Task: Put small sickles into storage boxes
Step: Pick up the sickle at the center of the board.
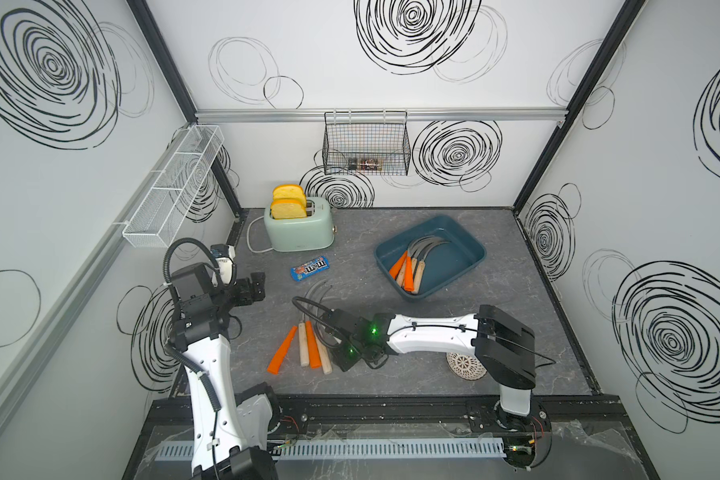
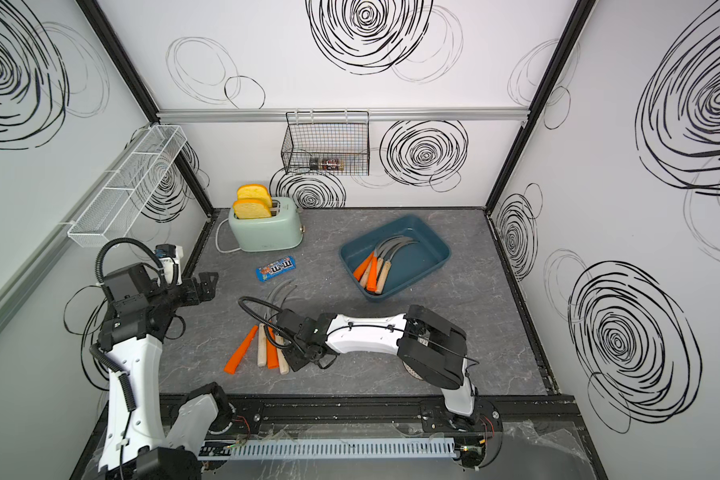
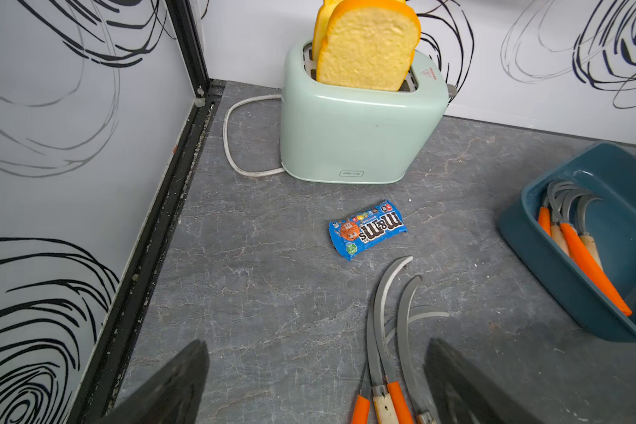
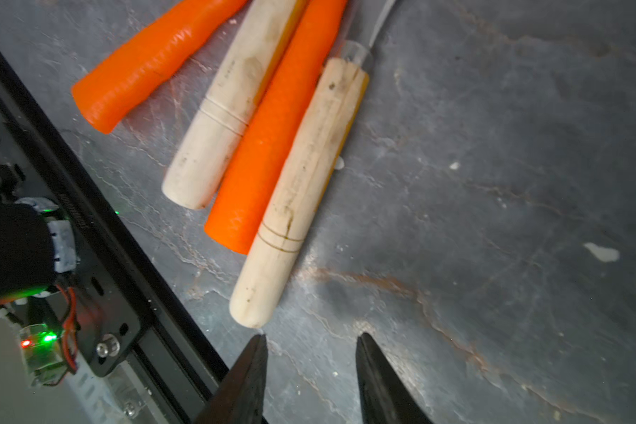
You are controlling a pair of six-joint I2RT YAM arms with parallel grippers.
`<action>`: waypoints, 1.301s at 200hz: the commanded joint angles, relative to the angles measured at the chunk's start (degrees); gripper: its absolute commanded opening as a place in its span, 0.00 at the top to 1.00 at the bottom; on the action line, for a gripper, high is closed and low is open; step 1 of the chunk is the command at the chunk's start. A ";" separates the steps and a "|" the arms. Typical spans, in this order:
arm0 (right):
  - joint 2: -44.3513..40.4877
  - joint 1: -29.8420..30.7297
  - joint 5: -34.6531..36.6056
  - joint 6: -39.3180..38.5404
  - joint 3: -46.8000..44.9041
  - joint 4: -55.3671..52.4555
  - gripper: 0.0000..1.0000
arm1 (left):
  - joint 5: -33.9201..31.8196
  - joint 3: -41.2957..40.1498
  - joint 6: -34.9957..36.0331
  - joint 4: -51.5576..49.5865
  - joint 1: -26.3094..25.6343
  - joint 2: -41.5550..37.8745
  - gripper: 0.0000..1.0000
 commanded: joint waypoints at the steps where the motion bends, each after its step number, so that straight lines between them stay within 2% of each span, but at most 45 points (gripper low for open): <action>1: 2.63 0.50 -0.98 0.72 4.14 0.63 0.56 | 3.33 1.06 2.83 -1.50 0.76 -1.78 0.04; 36: 5.83 0.68 -1.83 0.54 8.03 -1.03 0.56 | 8.07 1.01 8.02 -5.41 0.76 -2.19 0.04; 85: 8.76 0.59 -0.68 0.46 11.83 -2.67 0.56 | 11.01 2.06 12.07 -8.71 1.45 -1.88 0.01; 130: 10.48 0.08 -0.91 0.81 12.81 -3.61 0.56 | 12.59 2.60 12.80 -9.94 1.81 -1.80 0.05; 148: 10.70 0.08 -0.43 0.79 12.90 -3.80 0.56 | 13.02 2.72 12.67 -10.16 1.79 -1.84 0.00; 160: 11.09 0.06 -0.42 0.81 13.16 -4.09 0.56 | 12.61 2.93 12.41 -10.10 1.85 -1.84 0.04; 260: 13.68 0.06 2.76 0.12 15.34 -7.64 0.55 | 12.64 5.23 11.10 -11.22 2.18 -2.63 0.04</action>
